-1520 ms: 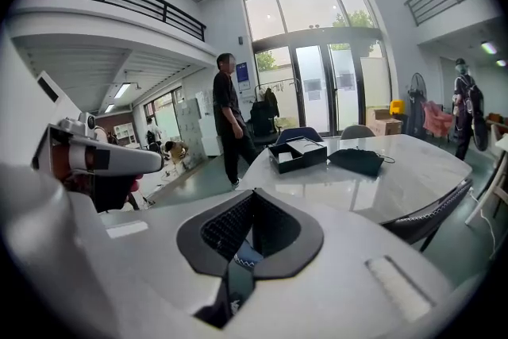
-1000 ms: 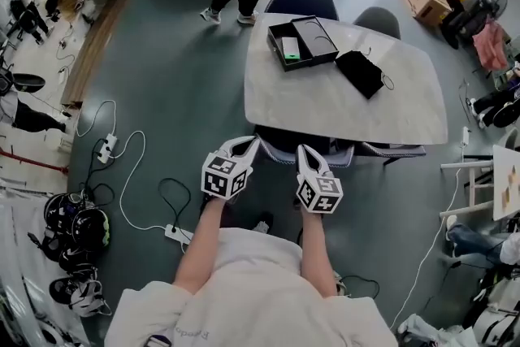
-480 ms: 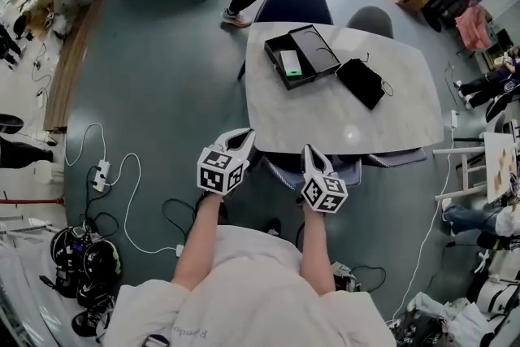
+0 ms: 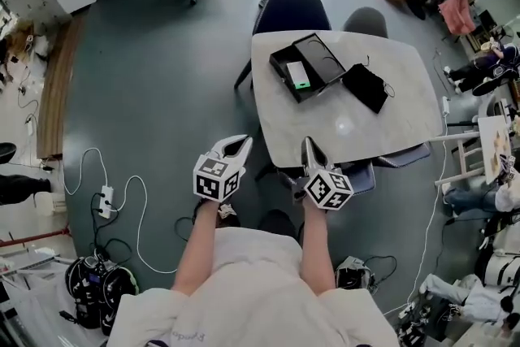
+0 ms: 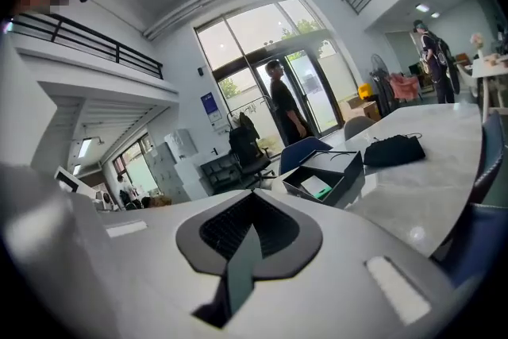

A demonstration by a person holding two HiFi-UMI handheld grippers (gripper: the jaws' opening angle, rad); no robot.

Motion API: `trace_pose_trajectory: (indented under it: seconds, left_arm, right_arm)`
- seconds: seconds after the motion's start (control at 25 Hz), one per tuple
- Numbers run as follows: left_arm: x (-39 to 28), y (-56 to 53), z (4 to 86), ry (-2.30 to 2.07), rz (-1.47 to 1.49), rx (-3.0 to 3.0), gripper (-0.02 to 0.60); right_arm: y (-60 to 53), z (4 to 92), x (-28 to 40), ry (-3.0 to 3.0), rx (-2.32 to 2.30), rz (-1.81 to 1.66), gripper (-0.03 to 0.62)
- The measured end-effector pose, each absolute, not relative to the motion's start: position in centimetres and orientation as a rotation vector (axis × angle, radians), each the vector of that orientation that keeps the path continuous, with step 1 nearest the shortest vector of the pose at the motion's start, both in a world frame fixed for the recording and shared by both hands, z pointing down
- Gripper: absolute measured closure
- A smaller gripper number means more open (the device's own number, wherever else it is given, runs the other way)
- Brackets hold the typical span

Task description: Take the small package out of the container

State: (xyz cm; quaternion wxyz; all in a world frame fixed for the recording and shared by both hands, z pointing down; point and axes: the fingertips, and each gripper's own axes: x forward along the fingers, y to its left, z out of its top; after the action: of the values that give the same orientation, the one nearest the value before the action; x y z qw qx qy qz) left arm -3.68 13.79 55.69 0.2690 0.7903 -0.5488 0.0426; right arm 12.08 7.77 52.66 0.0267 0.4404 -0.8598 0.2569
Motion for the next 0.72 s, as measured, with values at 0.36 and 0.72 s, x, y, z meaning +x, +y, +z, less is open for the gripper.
trace_pose_trajectory:
  seconds: [0.36, 0.72]
  left_arm:
    - [-6.7, 13.7, 56.7, -1.450, 0.135, 2.126, 0.529]
    - [-9.0, 9.6, 56.9, -1.400, 0.221, 2.190, 0.529]
  right_arm:
    - [5.3, 50.6, 8.5, -2.645, 1.335, 0.555, 0.597]
    - [-2.6, 52.0, 5.4, -2.584, 1.248, 0.423, 0.597]
